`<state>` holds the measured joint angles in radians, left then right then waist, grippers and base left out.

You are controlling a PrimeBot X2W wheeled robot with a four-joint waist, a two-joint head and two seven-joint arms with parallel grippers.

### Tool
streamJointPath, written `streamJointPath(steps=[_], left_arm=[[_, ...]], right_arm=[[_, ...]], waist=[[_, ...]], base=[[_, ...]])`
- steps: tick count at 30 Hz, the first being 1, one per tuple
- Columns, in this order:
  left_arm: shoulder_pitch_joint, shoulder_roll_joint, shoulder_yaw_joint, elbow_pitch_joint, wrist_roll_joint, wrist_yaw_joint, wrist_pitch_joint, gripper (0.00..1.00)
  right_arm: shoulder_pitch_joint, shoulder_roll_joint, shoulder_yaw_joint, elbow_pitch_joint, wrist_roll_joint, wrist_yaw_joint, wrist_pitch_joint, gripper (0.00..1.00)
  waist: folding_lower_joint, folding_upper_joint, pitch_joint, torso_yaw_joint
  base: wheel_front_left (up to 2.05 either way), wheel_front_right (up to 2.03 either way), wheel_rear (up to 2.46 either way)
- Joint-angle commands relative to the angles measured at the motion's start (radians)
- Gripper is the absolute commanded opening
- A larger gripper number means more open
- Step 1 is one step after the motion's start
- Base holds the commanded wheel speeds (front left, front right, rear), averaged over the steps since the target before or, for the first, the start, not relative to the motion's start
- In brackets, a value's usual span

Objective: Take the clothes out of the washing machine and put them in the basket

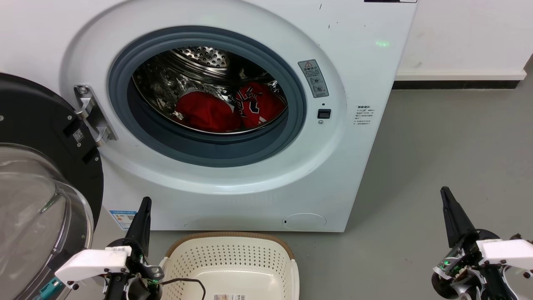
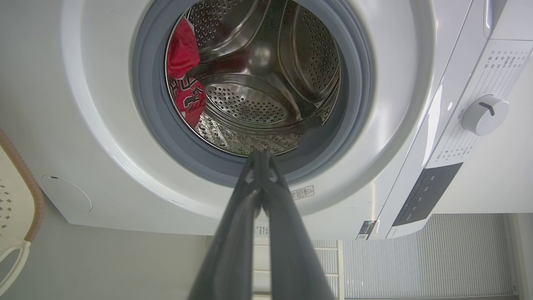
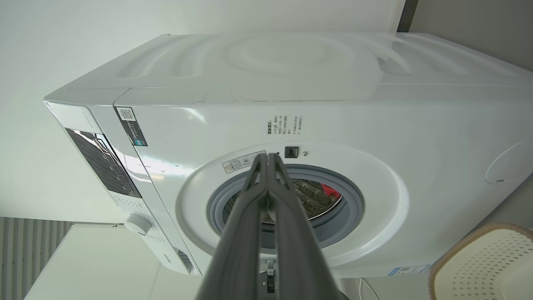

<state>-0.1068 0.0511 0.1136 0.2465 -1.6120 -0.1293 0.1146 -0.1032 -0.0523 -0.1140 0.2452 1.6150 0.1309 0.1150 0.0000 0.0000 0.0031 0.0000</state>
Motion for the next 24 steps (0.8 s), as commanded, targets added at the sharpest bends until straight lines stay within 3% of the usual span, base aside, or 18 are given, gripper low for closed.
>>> streamJointPath(steps=[1, 24], left_arm=[[-0.006, -0.002, 0.002, -0.001, -0.002, -0.005, 0.002, 0.0], [-0.006, -0.002, 0.002, -0.001, -0.002, -0.005, 0.002, 0.0]], right_arm=[[-0.012, 0.003, 0.0, 0.001, -0.004, 0.0, 0.0, 0.0], [-0.012, 0.003, 0.0, 0.001, -0.004, 0.0, 0.0, 0.0]], waist=[[0.0, 0.0, 0.0, 0.0], [0.0, 0.0, 0.0, 0.0]], base=[[0.0, 0.0, 0.0], [0.0, 0.0, 0.0]])
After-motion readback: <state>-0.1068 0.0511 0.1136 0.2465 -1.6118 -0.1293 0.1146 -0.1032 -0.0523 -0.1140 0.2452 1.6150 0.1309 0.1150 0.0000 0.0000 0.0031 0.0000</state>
